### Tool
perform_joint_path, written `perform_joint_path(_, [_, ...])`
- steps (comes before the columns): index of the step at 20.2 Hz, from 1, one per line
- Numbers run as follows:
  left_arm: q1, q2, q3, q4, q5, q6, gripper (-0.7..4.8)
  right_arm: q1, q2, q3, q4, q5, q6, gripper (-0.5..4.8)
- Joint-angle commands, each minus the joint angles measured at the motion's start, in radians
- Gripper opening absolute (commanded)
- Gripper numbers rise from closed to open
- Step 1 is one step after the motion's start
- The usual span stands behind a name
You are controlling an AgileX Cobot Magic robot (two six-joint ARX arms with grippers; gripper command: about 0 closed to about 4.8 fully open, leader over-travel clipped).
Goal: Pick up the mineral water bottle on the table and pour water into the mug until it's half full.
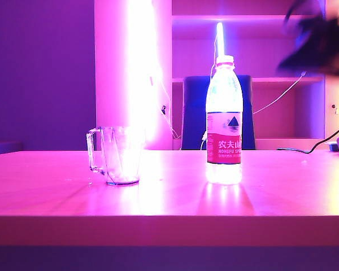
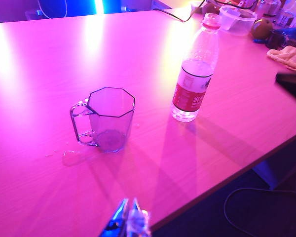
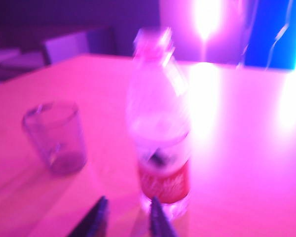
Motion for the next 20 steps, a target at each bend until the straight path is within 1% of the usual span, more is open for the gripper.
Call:
perform_joint_path(1, [0.0,0.001,0.005,0.008,0.0,0.001,-0.05,0.05,0.168,-0.016,0.244,0.076,-0.002,2.77])
perform_joint_path(2, [0.0,0.001,0.005,0.008,0.001,0.001,-0.05,0.054,0.243,-0.014,0.317,0.076,-0.002,3.14])
perform_joint_path(4, [0.0,0.001,0.005,-0.004,0.0,0.001,-0.05,0.056,0.459,0.0,0.566,0.077,-0.002,4.33])
perform_joint_path(5, [0.0,0.001,0.005,-0.012,0.004,0.0,-0.05,0.056,0.571,0.022,0.671,0.084,-0.002,4.69])
perform_joint_path(6, [0.0,0.001,0.005,-0.017,0.005,0.0,-0.05,0.056,0.62,0.046,0.674,0.084,-0.002,4.79])
perform_joint_path(9, [0.0,0.0,0.005,-0.029,0.004,0.001,-0.05,0.056,0.793,0.174,0.67,0.081,-0.002,4.79])
perform_joint_path(10, [0.0,0.0,0.005,-0.032,0.004,0.001,-0.05,0.056,0.809,0.192,0.67,0.081,-0.002,4.79])
perform_joint_path(11, [0.0,0.0,0.005,-0.035,0.004,0.001,-0.05,0.056,0.855,0.243,0.665,0.09,-0.002,4.79])
perform_joint_path(15, [0.0,0.0,0.005,-0.035,0.004,0.001,-0.05,0.056,0.935,0.343,0.632,0.106,-0.002,4.79])
perform_joint_path(20, [-0.001,0.0,0.005,-0.036,0.008,0.001,-0.05,0.056,1.001,0.424,0.599,0.153,-0.002,4.79])
